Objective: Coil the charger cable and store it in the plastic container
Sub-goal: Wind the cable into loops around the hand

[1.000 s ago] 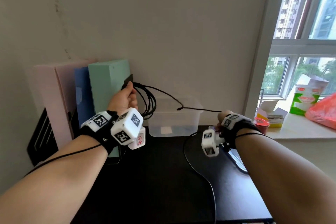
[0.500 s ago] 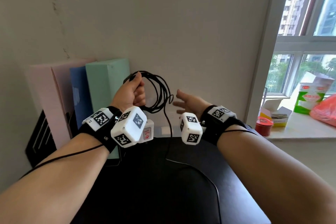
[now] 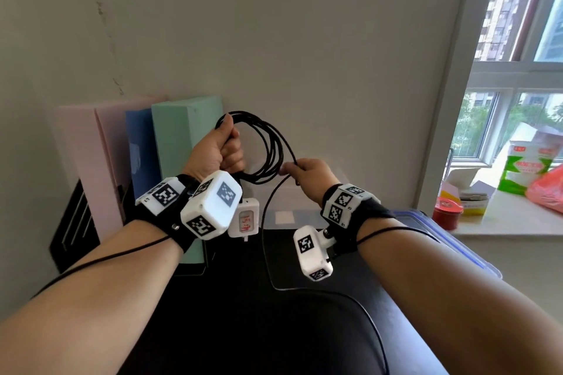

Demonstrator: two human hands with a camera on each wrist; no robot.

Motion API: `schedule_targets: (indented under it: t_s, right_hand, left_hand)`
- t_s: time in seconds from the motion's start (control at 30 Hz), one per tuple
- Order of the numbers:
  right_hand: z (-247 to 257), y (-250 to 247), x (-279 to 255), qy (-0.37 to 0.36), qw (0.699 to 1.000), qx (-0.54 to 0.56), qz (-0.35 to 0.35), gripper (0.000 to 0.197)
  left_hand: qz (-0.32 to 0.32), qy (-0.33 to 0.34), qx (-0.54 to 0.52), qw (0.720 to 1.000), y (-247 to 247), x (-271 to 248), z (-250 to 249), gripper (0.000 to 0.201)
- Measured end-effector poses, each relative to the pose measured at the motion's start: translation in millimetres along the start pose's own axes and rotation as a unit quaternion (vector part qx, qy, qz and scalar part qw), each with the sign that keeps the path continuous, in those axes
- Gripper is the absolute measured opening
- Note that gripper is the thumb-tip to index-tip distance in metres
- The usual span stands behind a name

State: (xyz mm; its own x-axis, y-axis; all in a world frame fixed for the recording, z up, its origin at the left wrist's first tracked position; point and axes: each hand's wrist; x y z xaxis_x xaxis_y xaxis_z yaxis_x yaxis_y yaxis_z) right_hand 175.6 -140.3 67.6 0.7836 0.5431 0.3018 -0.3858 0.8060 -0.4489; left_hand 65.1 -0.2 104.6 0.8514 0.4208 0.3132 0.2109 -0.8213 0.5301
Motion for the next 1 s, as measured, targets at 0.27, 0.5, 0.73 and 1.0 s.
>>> schedule_targets:
  t_s: [0.27,0.5,0.73,1.0]
  right_hand:
    - [-7.9,-20.4,2.8,0.035,0.987,-0.035,-0.152,0.025]
    - [-11.4,-22.7,-2.6,0.029,0.987,-0.042,-0.152,0.024]
    - [-2.8,-16.8,-13.0,0.056,0.974,0.209,-0.064,0.014]
    - [-23.1,-7.0,-26.8,0.157,0.976,0.099,0.110,0.026]
  left_hand:
    - [-0.088,-0.011,0.049,0.995,-12.1,-2.3,12.4,0.035]
    - [-0.102,-0.026,0.079,0.991,-12.3,-4.0,16.4,0.035]
    - [-0.091,-0.039,0.064,0.993,-13.0,-6.5,16.4,0.035]
    - [-0.098,-0.042,-0.038,0.994,-17.1,-0.4,10.5,0.038]
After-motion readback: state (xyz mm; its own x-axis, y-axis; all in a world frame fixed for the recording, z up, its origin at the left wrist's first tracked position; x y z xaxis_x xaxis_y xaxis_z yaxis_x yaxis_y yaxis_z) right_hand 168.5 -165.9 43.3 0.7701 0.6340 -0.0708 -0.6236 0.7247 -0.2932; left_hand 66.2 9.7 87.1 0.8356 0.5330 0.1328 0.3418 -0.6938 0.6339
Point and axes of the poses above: each hand's wrist, its own x-axis towards the middle knuckle, its own y-axis out of the palm, z = x × y
